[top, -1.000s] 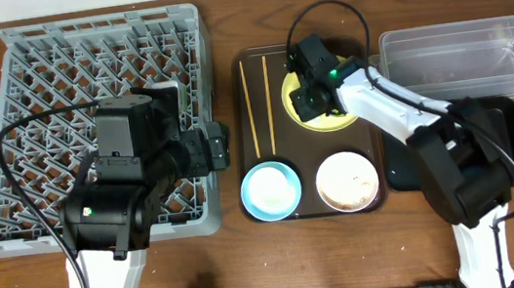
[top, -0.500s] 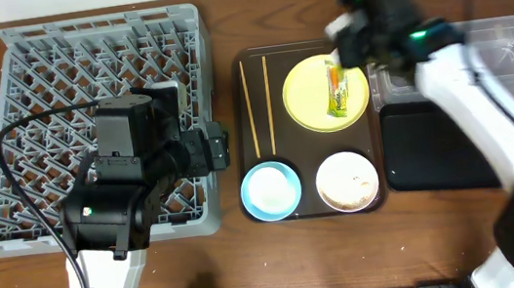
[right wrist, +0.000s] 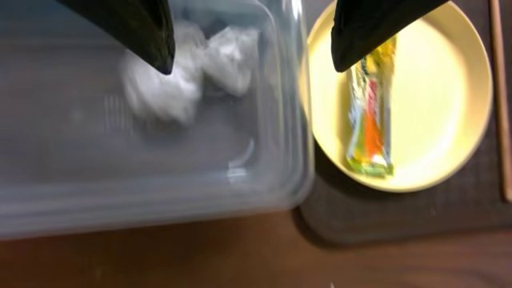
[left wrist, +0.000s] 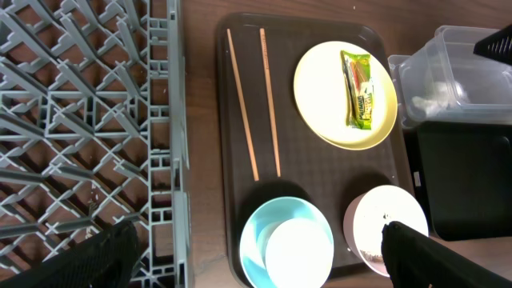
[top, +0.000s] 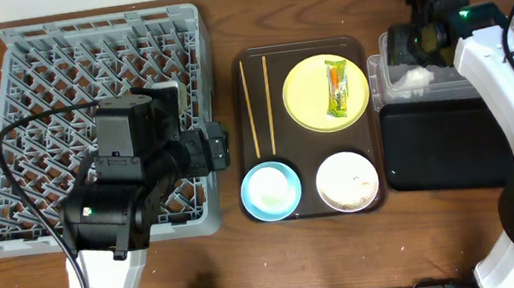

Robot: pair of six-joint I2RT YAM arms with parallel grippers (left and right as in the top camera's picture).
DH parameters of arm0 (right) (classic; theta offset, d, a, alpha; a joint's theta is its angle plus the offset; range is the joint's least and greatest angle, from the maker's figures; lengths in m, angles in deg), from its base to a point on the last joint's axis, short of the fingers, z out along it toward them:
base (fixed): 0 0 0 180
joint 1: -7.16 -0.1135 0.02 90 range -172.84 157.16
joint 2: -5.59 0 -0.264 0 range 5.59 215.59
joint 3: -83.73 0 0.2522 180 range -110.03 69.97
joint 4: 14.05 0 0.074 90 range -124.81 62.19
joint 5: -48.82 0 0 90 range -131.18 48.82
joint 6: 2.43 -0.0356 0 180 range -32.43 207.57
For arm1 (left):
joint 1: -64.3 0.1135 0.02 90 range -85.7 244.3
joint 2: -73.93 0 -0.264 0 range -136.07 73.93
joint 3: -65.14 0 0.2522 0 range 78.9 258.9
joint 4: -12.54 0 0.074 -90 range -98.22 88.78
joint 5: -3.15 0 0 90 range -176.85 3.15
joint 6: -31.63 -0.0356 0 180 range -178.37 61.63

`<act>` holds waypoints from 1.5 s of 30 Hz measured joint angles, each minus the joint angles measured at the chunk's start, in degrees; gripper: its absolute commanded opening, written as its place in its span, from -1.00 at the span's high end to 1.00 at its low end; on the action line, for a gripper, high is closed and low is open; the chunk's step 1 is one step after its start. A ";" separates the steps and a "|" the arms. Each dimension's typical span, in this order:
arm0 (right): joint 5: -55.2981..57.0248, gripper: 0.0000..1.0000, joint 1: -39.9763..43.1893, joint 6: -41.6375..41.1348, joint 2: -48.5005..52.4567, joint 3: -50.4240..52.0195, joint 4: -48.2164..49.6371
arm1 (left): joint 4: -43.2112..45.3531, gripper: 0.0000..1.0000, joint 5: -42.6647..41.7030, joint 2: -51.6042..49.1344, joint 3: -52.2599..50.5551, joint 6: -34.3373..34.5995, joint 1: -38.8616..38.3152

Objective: Sort waste into correct bins and load items into the dishwasher
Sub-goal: 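Grasp the green snack wrapper from the yellow plate with the right gripper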

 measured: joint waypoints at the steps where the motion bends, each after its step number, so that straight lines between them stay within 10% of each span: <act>1: -0.28 -0.20 -0.39 0.04 -0.17 0.00 1.25 | 0.02 -0.94 0.00 0.00 0.00 0.00 0.00; 20: 13.22 -0.23 -19.45 -3.37 14.69 0.44 9.46 | 0.00 -0.94 0.00 0.00 0.00 0.00 0.00; 24: 13.66 0.98 -18.78 -5.29 18.10 0.59 10.40 | 0.00 -0.94 0.00 0.00 0.00 0.00 0.00; 35: 8.46 0.98 -15.67 -6.27 10.08 0.68 8.00 | 0.02 -0.94 0.00 -0.02 0.00 0.00 0.00; 45: 7.08 0.98 3.91 -11.37 -4.79 -0.37 -3.13 | 0.00 -0.94 0.00 0.00 0.00 0.00 0.00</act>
